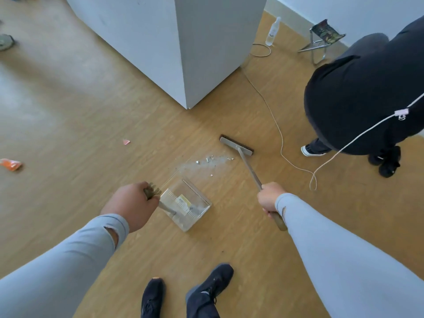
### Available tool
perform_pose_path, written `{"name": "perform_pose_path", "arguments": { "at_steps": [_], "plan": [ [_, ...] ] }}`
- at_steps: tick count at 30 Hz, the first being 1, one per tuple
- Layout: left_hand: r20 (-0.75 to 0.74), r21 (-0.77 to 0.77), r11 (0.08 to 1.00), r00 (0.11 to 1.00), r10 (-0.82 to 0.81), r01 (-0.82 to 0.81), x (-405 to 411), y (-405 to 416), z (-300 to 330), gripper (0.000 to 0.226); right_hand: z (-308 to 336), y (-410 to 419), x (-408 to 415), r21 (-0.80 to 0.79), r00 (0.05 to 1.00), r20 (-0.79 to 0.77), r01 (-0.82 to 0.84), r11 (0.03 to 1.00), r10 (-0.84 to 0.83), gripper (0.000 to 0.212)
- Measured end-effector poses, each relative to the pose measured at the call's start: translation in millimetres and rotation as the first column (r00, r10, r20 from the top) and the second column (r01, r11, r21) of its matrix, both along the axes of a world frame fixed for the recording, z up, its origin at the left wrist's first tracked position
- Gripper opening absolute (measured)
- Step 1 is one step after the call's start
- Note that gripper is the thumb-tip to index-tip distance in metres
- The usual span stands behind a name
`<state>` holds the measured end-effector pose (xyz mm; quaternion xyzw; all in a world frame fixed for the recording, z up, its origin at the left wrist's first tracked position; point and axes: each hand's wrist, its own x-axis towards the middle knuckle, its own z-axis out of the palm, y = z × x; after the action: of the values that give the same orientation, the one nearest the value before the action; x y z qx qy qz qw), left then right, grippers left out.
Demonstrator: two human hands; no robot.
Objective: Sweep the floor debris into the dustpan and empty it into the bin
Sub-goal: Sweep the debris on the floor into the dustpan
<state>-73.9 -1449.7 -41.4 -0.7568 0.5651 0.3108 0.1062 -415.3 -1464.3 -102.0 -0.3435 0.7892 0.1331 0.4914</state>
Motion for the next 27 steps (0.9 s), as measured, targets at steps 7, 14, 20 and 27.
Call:
{"name": "perform_pose_path", "arguments": {
  "at_steps": [7,14,20,27],
  "plan": [
    [-0.005,0.013,1.0,1.0,0.0,0.0,-4.5,-1.5,5.9,0.022,34.9,67.9,5.4,0.129,0.899,-0.084,-0.418,0.899,0.43,0.047],
    [-0.013,0.04,0.999,1.0,-0.027,0.027,-3.0,-3.1,11.4,0.023,82.1,102.9,-22.7,0.174,0.893,-0.083,-0.424,0.889,0.443,0.052],
    [-0.061,0.05,0.997,0.996,-0.06,0.063,5.9,-3.2,12.9,0.026,116.0,108.2,-41.1,0.011,0.989,-0.054,-0.138,0.99,0.139,0.052],
    [-0.038,0.062,0.987,0.989,-0.144,0.147,21.3,-14.1,9.5,0.021,65.9,69.8,16.8,0.085,0.999,0.002,0.04,0.996,-0.04,0.025]
  ]
}}
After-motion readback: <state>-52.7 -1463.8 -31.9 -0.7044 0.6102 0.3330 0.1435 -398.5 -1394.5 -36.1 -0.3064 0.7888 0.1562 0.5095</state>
